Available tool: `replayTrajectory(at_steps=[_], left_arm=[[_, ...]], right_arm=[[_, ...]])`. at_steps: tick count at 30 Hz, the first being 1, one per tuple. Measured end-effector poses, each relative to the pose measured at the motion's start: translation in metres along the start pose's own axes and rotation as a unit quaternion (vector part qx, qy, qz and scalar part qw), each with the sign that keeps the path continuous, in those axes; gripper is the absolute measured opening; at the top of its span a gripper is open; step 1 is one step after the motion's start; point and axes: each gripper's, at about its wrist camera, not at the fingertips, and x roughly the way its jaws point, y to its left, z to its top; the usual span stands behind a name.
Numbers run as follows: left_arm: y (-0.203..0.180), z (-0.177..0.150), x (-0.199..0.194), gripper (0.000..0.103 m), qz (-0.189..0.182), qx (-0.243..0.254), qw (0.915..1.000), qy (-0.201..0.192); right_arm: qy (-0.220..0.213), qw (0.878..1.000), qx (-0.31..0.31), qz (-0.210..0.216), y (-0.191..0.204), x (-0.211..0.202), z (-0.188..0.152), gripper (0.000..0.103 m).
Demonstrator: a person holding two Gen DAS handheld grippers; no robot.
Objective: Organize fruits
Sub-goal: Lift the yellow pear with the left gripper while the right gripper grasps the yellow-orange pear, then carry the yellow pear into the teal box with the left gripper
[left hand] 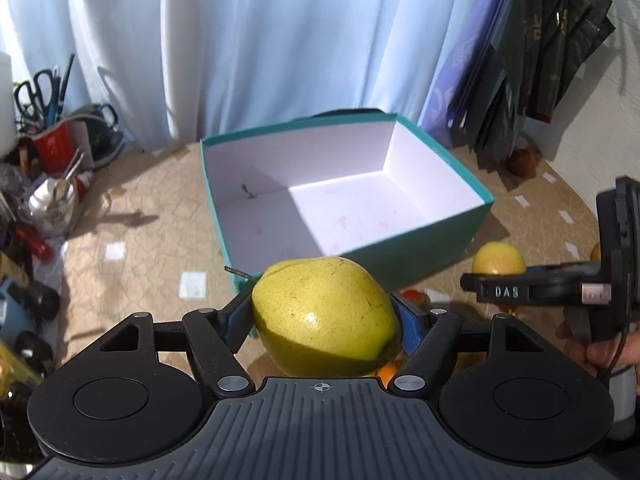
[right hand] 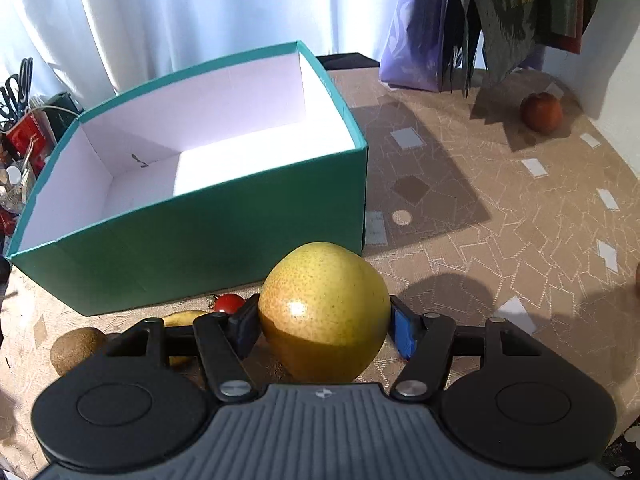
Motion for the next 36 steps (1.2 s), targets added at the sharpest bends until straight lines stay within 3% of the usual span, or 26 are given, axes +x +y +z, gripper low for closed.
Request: replayTrajectory(at_steps=[5,10,23,28,36], left_arm=[[-0.016,0.043,0.009,0.076,0.017,-0.001,0.9991,-0.039],[-0.031,0.068,0.046,0.076,0.072,-0.007,0.9964,-0.046],[-0.017,0.08,0.139,0.076,0.131,-0.059,0.9892,0.031],[-0.006,0.07,0.166,0.076,0.137,-0.08,0.9842,0.079],[-0.006,0.063,0.183,0.076,0.126,-0.083,0.9826,0.108]], right_arm=[[-0.025,1.0,0.009,0.009,-0.002,-0.02,0.002,0.064],[-0.037,0.999,0.016,0.012,-0.005,-0.031,0.001,0.064],[-0.054,0.998,0.039,-0.006,-0.027,-0.046,0.002,0.064],[-0.058,0.997,0.045,-0.005,-0.032,-0.047,0.003,0.064],[-0.066,0.997,0.044,-0.003,-0.032,-0.047,0.008,0.064]])
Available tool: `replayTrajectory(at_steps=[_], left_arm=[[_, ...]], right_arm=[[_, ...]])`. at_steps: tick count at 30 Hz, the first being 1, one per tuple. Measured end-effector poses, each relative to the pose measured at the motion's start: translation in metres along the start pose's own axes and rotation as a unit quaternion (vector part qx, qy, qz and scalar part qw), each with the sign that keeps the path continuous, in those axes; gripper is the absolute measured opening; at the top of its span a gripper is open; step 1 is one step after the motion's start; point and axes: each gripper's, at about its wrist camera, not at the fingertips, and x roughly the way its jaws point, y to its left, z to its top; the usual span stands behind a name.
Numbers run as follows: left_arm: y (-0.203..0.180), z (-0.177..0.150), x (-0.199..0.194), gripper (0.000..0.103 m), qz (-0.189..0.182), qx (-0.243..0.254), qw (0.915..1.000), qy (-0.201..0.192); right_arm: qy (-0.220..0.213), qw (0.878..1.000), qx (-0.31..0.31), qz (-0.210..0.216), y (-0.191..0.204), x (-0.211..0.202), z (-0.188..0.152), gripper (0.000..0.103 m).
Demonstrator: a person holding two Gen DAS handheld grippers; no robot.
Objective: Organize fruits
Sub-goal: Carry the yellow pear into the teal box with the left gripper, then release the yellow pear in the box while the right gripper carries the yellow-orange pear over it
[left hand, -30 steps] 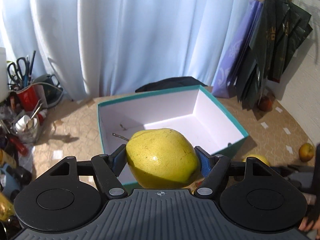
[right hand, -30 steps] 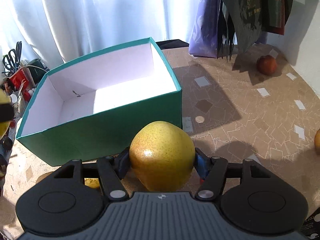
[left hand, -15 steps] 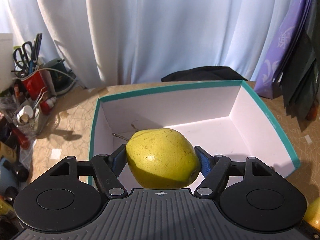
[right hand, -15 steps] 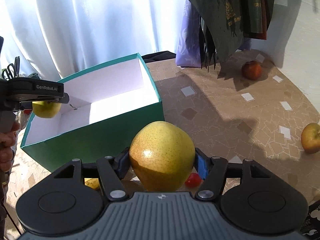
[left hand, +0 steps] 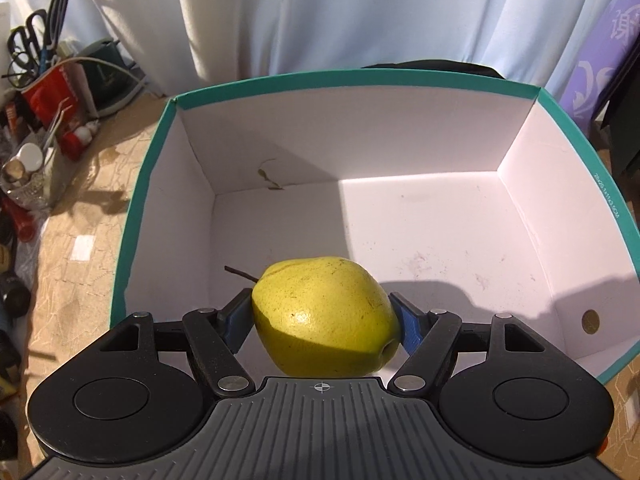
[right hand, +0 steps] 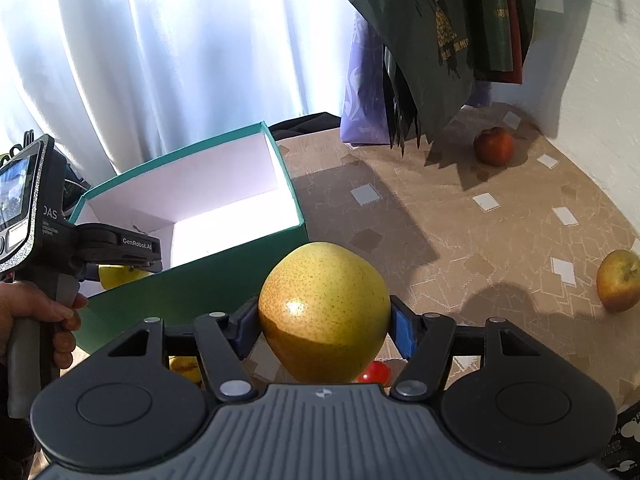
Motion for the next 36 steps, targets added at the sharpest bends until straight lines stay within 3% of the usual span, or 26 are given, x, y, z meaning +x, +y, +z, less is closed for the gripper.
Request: replayTrajectory(at_steps=[25,29,36], left_arm=[[0.01,-0.004,0.01,0.077,-0.025,-0.041,0.9969,0.062],[0.012,-0.002,0.0,0.089,-0.034,-0.048,0.9976,0.036],[0.005,-0.007,-0.024,0.093,-0.039,-0.03,0.9988,0.007]], right_arm=[[-0.015,1.0,-0.011,0.007,0.005,0.003,0.015,0.064],[-0.017,1.0,-0.013,0.007,0.006,0.003,0.015,0.064],[-0.021,1.0,-0.018,0.008,0.007,0.004,0.019,0.064]])
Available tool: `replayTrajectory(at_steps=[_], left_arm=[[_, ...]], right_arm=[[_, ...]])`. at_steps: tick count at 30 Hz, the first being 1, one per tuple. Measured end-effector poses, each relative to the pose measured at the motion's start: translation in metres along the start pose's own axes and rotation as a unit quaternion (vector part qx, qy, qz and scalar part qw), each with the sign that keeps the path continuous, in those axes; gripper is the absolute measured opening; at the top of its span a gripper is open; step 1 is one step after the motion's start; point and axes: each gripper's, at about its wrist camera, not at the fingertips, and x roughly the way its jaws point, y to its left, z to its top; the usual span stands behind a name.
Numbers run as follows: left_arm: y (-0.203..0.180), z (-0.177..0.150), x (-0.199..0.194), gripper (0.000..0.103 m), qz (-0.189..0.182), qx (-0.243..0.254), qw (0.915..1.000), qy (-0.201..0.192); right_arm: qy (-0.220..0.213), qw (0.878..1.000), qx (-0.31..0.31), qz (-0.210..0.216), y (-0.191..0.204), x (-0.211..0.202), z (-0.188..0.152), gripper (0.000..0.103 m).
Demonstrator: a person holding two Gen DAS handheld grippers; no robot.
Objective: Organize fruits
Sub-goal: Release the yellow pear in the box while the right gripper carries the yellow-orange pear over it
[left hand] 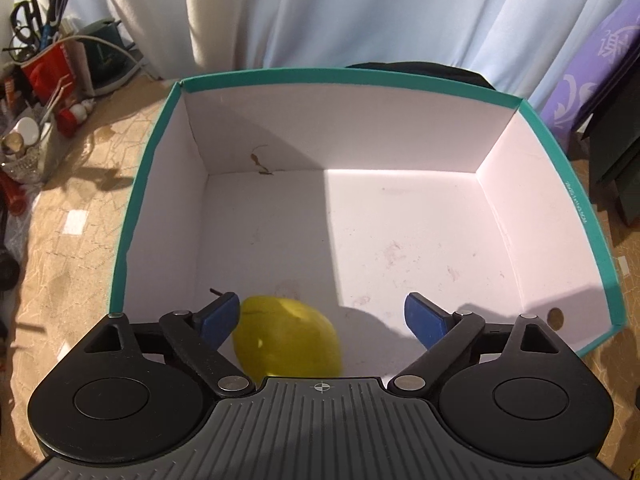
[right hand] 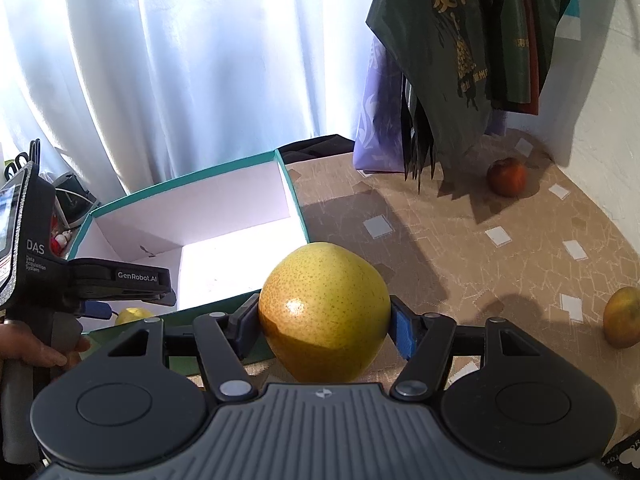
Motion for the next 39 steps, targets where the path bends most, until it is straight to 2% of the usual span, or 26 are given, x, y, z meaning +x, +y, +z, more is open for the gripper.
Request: replayTrajectory(at_steps=[1,5,8,11,17,24,28,39], left_arm=[[-0.001,-0.002,-0.008,0.097,-0.002,0.0,0.9999,-0.011],[0.004,-0.014,-0.05,0.1,0.007,0.009,0.9972,-0.073],[0.018,-0.024,-0.078,0.101,0.002,-0.01,0.9934,-0.114],[0.029,-0.03,-0.093,0.102,0.01,-0.024,0.9907,-0.134],[0.046,-0.041,-0.106,0.102,0.017,-0.031,0.9894,-0.141],[0.066,-0.051,-0.113,0.102,0.041,-0.051,0.9868,-0.148],[0.077,-0.055,-0.111,0.102,0.048,-0.066,0.9874,-0.136],[0.084,-0.061,-0.112,0.102,0.063,-0.072,0.987,-0.13]], right_arm=[[-0.001,1.0,-0.001,0.0,0.0,0.0,0.0,0.064],[-0.005,1.0,-0.009,0.002,0.004,0.0,0.004,0.064],[-0.012,1.0,-0.021,0.006,0.009,0.001,0.01,0.064],[-0.017,0.999,-0.032,0.012,0.017,0.005,0.017,0.064],[-0.026,0.998,-0.054,0.033,0.035,0.018,0.033,0.064],[-0.016,0.995,-0.087,0.052,0.064,0.056,0.045,0.064],[0.008,0.992,-0.106,0.063,0.08,0.085,0.045,0.064],[0.086,0.987,-0.133,0.039,0.098,0.147,0.027,0.064]])
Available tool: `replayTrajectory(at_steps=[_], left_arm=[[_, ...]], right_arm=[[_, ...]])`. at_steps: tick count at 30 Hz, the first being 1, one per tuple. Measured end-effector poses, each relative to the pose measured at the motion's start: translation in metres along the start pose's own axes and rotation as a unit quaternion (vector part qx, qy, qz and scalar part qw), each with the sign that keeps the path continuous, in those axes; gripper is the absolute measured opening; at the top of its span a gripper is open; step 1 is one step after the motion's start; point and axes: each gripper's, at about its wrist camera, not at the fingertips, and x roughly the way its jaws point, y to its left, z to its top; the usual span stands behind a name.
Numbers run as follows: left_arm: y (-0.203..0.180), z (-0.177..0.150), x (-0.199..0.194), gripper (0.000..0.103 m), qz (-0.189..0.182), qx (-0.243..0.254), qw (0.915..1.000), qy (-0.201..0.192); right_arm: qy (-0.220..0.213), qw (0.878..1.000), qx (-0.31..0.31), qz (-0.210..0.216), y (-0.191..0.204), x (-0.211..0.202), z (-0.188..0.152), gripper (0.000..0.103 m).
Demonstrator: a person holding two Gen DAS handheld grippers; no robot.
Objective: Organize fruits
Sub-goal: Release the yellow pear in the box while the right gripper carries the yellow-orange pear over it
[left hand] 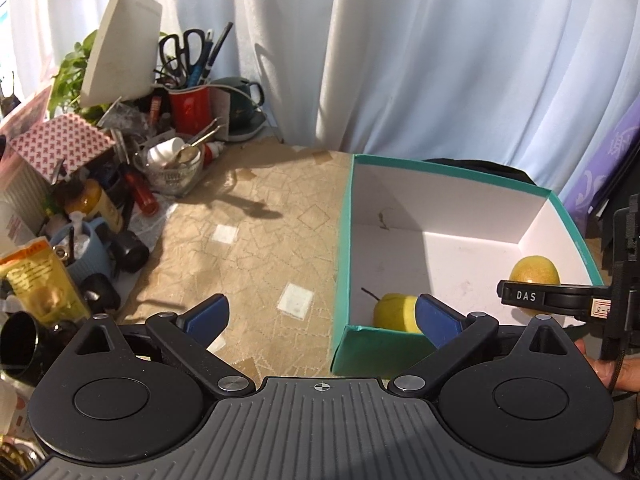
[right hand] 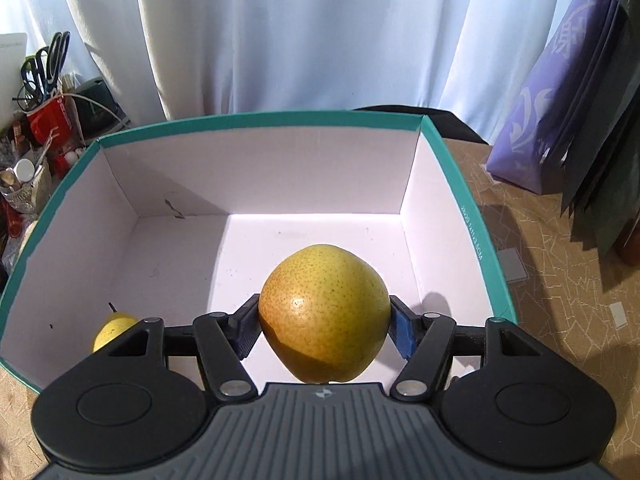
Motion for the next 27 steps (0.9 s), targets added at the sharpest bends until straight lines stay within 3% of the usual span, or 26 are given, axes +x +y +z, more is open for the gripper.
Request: replayTrajectory(at_steps=[20,23,27], left_arm=[[0.004,-0.001,0.006,0.102,0.005,-0.005,0.9998,0.019],[0.007,-0.002,0.007,0.102,0.004,-0.005,0.9998,0.021],[0.012,-0.007,0.014,0.102,-0.004,0.001,0.9996,0.027]], right_arm=[[0.035,0.999,-0.004,-0.004,-0.003,0.013,0.0,0.067],[0.025,1.0,-0.002,-0.003,-0.004,0.007,0.0,0.067],[-0.03,0.999,0.014,0.013,-0.008,-0.028,0.0,0.069]])
